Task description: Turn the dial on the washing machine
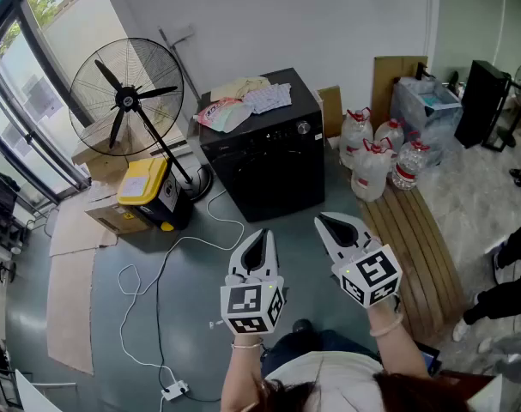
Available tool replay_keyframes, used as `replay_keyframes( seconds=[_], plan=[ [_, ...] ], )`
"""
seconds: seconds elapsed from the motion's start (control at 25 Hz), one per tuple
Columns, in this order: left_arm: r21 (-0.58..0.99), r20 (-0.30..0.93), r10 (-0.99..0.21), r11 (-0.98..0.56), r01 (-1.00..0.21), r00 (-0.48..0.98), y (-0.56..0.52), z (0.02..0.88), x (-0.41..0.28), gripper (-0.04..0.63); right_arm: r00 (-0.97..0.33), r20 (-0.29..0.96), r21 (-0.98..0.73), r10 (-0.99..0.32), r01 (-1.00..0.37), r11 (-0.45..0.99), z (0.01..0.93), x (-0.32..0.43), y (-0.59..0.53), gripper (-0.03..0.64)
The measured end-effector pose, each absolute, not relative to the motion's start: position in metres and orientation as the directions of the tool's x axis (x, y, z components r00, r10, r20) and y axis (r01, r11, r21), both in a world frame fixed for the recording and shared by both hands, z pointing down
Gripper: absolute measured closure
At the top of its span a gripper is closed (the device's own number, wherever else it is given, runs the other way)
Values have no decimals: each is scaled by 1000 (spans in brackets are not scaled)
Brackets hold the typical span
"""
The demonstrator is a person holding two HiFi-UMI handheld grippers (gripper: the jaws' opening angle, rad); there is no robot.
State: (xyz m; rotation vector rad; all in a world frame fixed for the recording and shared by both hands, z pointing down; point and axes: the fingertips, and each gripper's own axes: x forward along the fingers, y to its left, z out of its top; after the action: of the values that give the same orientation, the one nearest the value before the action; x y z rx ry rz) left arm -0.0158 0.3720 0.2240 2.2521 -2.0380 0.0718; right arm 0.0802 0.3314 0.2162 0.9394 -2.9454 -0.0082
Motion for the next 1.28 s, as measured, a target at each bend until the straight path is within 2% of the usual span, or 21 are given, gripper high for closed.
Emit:
replay_keyframes(
  seconds=[1.28],
  plan=[
    [60, 112, -967, -224, -973, 230, 284, 250, -76, 580, -699, 38, 5, -715, -715, 699, 234, 36, 242, 592]
  ],
)
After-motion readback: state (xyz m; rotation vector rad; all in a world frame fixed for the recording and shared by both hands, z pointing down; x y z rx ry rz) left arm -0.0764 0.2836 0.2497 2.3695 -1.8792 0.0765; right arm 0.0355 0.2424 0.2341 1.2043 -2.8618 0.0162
